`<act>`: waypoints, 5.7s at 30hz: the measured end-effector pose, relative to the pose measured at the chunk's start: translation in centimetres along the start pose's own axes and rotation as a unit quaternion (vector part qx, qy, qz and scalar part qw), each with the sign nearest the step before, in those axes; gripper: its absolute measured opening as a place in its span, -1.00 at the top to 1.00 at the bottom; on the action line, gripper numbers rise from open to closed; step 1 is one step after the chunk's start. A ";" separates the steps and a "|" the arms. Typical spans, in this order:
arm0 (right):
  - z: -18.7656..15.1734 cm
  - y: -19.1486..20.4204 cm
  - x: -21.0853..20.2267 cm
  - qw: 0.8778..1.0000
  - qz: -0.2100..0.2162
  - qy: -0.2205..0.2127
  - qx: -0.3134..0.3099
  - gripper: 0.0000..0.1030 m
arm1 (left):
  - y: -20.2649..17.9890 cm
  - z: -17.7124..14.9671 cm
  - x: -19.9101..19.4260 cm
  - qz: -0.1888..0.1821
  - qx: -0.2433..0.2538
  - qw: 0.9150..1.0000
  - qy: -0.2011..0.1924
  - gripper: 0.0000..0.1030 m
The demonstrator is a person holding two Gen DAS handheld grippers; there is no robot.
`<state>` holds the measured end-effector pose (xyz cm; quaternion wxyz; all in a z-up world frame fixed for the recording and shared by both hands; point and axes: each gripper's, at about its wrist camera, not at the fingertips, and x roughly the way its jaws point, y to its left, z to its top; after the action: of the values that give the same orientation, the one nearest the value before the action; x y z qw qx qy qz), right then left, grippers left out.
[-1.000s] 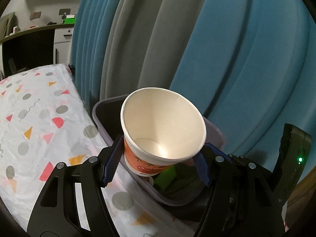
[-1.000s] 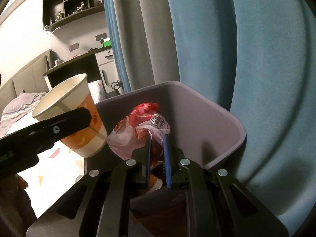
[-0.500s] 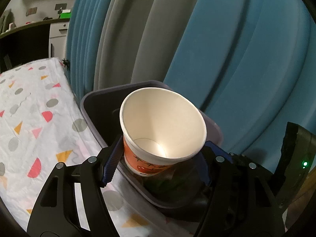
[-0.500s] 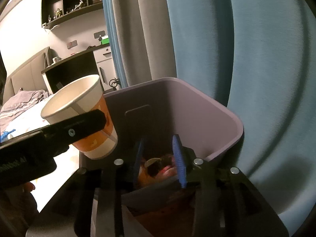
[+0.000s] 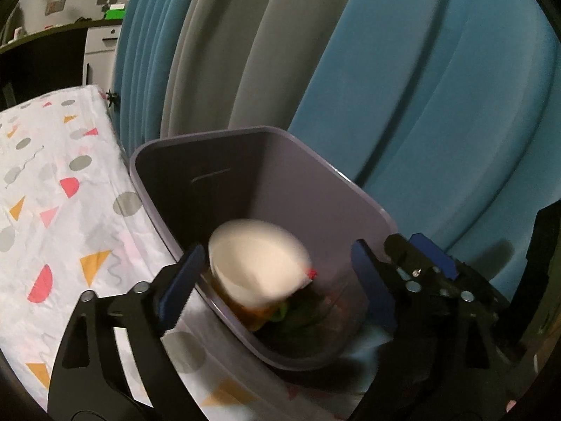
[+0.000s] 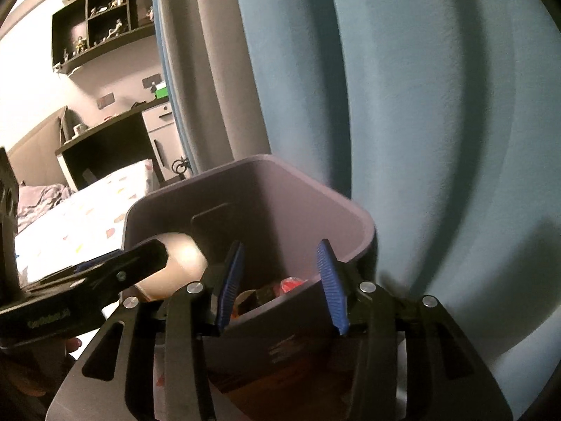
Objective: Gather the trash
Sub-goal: 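Open both grippers over the grey bin to drop the cup and bag, then move both open grippers back toward the blue sleeve and grid cup, then grasp the blue mesh sleeve with the left gripper while the right grasps the grid cup, then carry the blue sleeve and grid cup over to the grey bin, then open both grippers over the grey bin to drop the sleeve and cup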
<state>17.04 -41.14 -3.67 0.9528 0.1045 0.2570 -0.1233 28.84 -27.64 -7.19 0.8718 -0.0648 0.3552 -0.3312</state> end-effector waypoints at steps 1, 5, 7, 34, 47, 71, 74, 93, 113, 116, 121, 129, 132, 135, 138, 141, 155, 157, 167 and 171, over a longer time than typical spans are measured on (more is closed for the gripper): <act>0.2 -0.1 -0.2 1.000 -0.002 -0.004 0.002 0.13 | 0.0 0.0 -0.3 0.005 0.001 1.000 -0.004 -0.76; 0.7 -0.1 -1.3 1.000 0.002 -0.021 0.008 0.13 | 0.7 -0.2 -2.2 0.031 -0.006 0.999 -0.019 -0.79; 0.8 0.3 -2.1 0.999 0.010 -0.031 0.007 0.10 | 1.3 -0.5 -3.7 0.047 -0.012 0.998 -0.031 -0.81; -3.3 18.0 -6.6 0.975 0.195 -0.022 -0.106 -0.29 | 20.4 -9.5 -32.0 0.301 -0.183 0.922 -0.164 -0.80; -4.9 21.7 -6.7 0.969 0.201 -0.010 -0.146 -0.29 | 25.9 -7.7 -30.5 0.238 -0.242 0.927 -0.160 0.10; -6.1 29.2 -6.7 0.949 0.252 0.004 -0.188 -0.29 | 25.8 -9.5 -37.8 0.253 -0.214 0.914 -0.236 0.92; -6.3 31.5 -6.1 0.942 0.275 0.013 -0.193 -0.42 | 26.1 -10.3 -38.6 0.266 -0.214 0.910 -0.235 0.92; -10.9 45.3 -2.6 0.923 0.267 0.063 -0.271 -0.20 | 30.4 -14.6 -37.6 0.260 -0.263 0.904 -0.215 0.92; -10.0 42.2 -3.2 0.943 0.224 0.048 -0.242 0.92 | 29.9 -14.7 -36.8 0.241 -0.259 0.913 -0.201 0.91; -9.5 41.1 -4.0 0.944 0.225 0.035 -0.240 0.92 | 29.2 -14.2 -36.7 0.241 -0.248 0.916 -0.202 0.91; -8.4 38.9 -5.0 0.947 0.225 0.024 -0.229 0.92 | 27.3 -13.2 -36.2 0.233 -0.232 0.923 -0.198 0.91; -6.6 34.2 -6.0 0.955 0.214 0.007 -0.204 0.92 | 23.0 -11.0 -34.1 0.219 -0.190 0.938 -0.189 0.92; -5.9 32.0 -6.1 0.960 0.206 0.002 -0.190 0.92 | 21.5 -10.3 -33.2 0.212 -0.176 0.943 -0.185 0.91; -5.3 30.1 -6.1 0.964 0.197 -0.003 -0.177 0.92 | 19.7 -9.2 -31.9 0.203 -0.157 0.950 -0.177 0.91; -4.6 27.6 -5.8 0.969 0.185 -0.008 -0.161 0.92 | 17.5 -7.6 -30.2 0.188 -0.131 0.958 -0.169 0.92; -3.8 25.0 -5.4 0.975 0.170 -0.013 -0.144 0.92 | 15.3 -6.1 -28.2 0.171 -0.106 0.966 -0.162 0.92; 0.2 9.7 -3.1 0.998 0.034 -0.039 -0.044 0.92 | 2.2 2.0 -14.6 0.007 0.027 0.992 -0.123 0.92; 0.4 8.0 -2.8 0.999 0.018 -0.039 -0.033 0.92 | 1.1 2.2 -12.5 -0.013 0.037 0.993 -0.107 0.91; -0.6 4.6 0.3 1.000 -0.007 -0.005 -0.027 0.92 | 1.1 -0.1 -3.8 -0.028 0.032 0.999 -0.009 0.88; -1.0 4.8 1.6 0.999 -0.002 0.016 -0.040 0.92 | 2.2 -0.9 -3.6 0.018 0.032 0.999 0.007 -0.05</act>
<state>19.28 -36.61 -4.72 0.9517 0.0678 0.2771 -0.1137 27.49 -23.62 -6.56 0.8768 -0.0287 0.3513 -0.3273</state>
